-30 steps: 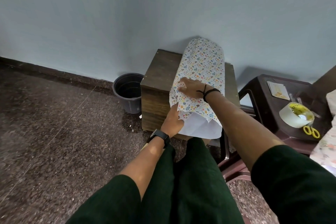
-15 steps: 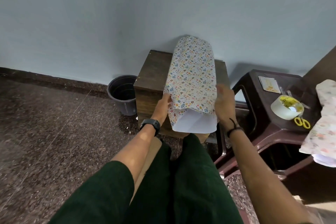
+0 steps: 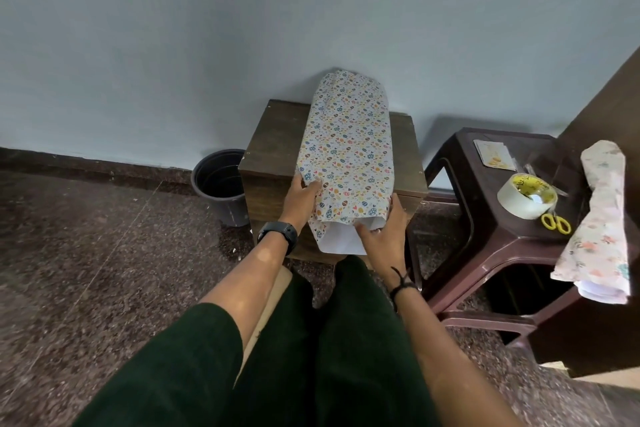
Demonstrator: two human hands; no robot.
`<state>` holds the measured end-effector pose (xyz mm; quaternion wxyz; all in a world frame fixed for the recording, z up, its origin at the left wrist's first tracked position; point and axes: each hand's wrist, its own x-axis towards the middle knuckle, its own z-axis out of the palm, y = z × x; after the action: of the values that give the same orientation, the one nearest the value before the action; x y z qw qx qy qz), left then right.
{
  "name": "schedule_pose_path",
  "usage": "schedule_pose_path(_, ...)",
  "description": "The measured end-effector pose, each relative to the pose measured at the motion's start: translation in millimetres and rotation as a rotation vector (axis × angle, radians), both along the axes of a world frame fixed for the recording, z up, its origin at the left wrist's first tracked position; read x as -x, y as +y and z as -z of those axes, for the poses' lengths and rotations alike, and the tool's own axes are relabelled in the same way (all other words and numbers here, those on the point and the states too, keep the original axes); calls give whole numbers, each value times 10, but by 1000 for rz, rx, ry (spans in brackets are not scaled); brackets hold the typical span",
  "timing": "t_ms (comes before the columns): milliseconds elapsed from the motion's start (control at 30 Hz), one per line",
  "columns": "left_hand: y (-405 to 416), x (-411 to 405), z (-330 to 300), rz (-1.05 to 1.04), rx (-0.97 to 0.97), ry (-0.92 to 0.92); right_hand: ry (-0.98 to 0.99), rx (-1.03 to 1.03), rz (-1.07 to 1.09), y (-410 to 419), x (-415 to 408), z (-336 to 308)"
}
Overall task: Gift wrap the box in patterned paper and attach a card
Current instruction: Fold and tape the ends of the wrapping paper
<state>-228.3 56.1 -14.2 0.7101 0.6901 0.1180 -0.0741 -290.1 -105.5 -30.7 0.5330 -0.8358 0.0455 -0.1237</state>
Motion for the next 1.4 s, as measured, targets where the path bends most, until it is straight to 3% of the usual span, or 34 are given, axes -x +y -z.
schedule_pose_path(133, -20, 15, -65, -19, -41, -50, -18, 76, -38, 58, 70, 86)
schedule_pose_path(567, -54, -59, -57, 92, -518, -221, -151, 154, 190, 116, 31, 143)
schedule_pose_path(1000, -51, -59, -74, 85, -367, -163, -241, 347, 120, -20, 8, 208)
schedule_pose_path(1400, 9, 32, -43, -78, -270, -139, -284, 618, 85, -162, -64, 195)
